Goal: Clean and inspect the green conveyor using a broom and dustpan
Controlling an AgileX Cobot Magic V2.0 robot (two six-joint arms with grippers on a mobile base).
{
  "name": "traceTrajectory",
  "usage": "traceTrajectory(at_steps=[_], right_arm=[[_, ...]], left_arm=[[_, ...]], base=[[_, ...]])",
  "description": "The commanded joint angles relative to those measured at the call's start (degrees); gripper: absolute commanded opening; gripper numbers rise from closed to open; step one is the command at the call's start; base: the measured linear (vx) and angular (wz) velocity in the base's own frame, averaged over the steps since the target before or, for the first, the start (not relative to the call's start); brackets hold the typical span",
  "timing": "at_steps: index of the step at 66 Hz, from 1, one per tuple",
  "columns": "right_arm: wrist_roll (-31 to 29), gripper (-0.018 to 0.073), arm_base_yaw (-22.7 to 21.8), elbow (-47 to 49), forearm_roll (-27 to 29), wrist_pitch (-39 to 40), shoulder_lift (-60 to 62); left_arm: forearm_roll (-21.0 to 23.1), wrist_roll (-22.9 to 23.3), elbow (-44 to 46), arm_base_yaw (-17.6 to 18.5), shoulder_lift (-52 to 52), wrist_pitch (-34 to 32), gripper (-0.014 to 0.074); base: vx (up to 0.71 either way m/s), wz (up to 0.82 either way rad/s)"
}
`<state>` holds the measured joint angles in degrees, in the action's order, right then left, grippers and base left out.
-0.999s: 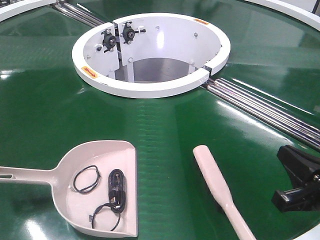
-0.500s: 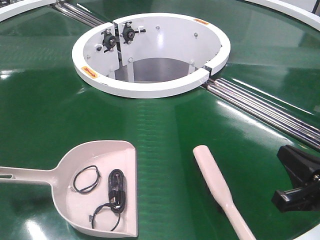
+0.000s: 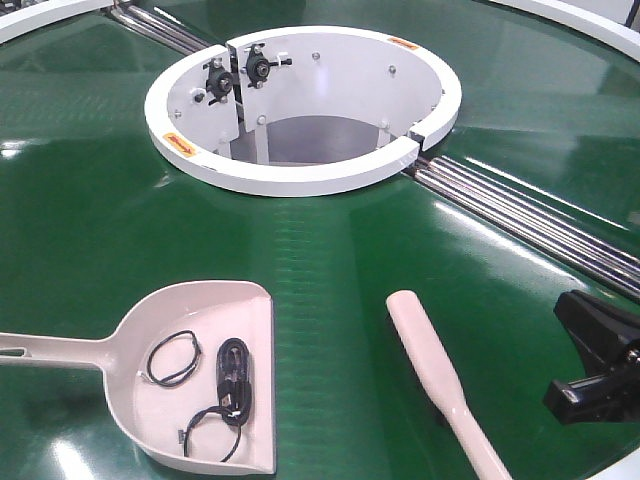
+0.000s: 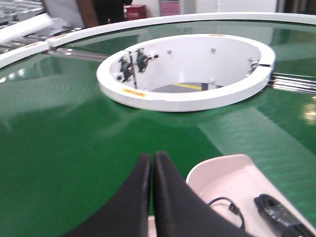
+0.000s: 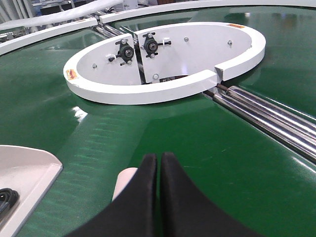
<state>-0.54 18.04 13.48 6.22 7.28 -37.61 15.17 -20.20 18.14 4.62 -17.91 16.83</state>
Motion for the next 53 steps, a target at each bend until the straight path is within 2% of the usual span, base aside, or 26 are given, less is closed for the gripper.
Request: traceTrajectory(at_steps=[1,10,19,24,27,53], right_arm=[[-0.4,-0.0005,-0.3,1.6,-0.6,4.1,0.1],[-0.4,-0.0005,-0.3,1.6,-0.6,4.1,0.1],[-0.4,-0.0005,-0.3,1.6,-0.6,4.1,0.1],[-0.4,-0.0005,-0.3,1.6,-0.6,4.1,0.1],[-0.4,-0.0005,-0.3,1.6,-0.6,4.1,0.1],[-0.4,-0.0005,-0.3,1.6,-0.6,4.1,0.1]], left_arm=[[0.1,1.5,-2.4,-2.1,3.3,-3.2,-0.0023],[-3.6,1.8,-10.2,-3.4,10.0,-3.9,-0.0023],[-8.3,10.2,-18.2,-3.4,16.5,-7.9,-0.0023],[-9.2,13.6,-21.5,-3.4,19.5,-10.6,-0.0023],[-9.9,13.7,-21.1,-3.4,19.7,-8.2,-0.0023],[-10.6,13.7,-21.0,-3.4,19.5,-8.4,-0.0023]], base=[[0.0,0.0],[0.0,0.0],[0.0,0.0],[0.0,0.0],[0.0,0.0],[0.0,0.0]])
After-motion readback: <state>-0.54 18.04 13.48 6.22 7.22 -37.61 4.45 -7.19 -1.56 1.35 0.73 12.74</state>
